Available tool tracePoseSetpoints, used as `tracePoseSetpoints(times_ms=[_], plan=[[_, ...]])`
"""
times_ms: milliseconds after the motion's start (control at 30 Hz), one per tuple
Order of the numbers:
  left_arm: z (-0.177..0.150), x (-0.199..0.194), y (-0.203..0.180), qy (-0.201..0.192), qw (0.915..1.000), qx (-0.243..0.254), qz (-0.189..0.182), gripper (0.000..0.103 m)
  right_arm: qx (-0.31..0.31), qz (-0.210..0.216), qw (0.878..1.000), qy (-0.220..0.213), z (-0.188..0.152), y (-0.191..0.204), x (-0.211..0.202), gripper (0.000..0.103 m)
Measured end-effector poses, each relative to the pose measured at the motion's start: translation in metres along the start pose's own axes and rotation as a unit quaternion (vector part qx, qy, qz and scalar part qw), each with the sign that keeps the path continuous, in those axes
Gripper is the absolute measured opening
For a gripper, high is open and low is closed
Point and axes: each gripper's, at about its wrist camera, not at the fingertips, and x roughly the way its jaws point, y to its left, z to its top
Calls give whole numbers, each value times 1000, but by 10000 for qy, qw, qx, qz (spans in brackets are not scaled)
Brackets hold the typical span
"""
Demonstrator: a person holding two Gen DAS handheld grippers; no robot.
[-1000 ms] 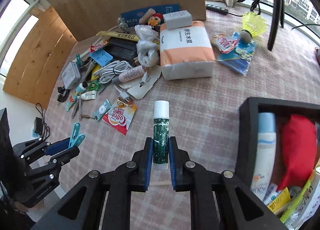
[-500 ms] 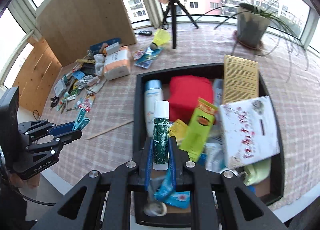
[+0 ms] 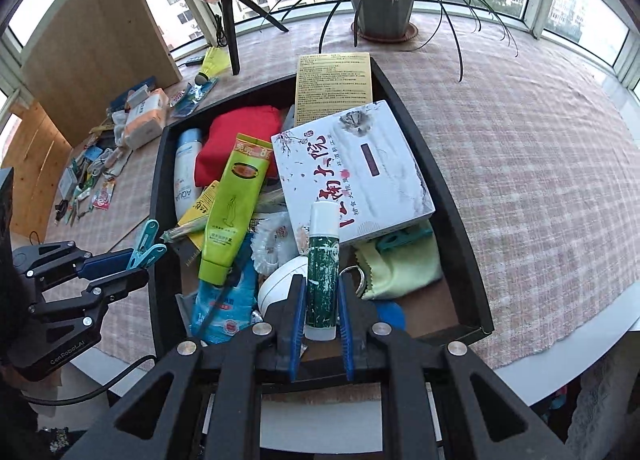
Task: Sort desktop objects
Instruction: 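Carry both items over the tray and release them from both grippers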
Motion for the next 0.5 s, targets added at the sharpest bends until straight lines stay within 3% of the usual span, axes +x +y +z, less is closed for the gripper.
tracePoseSetpoints(times_ms=[100,167,500], plan=[[2,-6,-4,-20,10000,10,96,28,-46,-16,9999,-150,0,1,-7,47],[2,-12,-2,-99,9999,-50,111,52,-75,7,9997,-230,3,4,-13,47],[-16,-46,46,-336,9962,-668,453,53,-526,182,9976,-400,15,50,-25,47]])
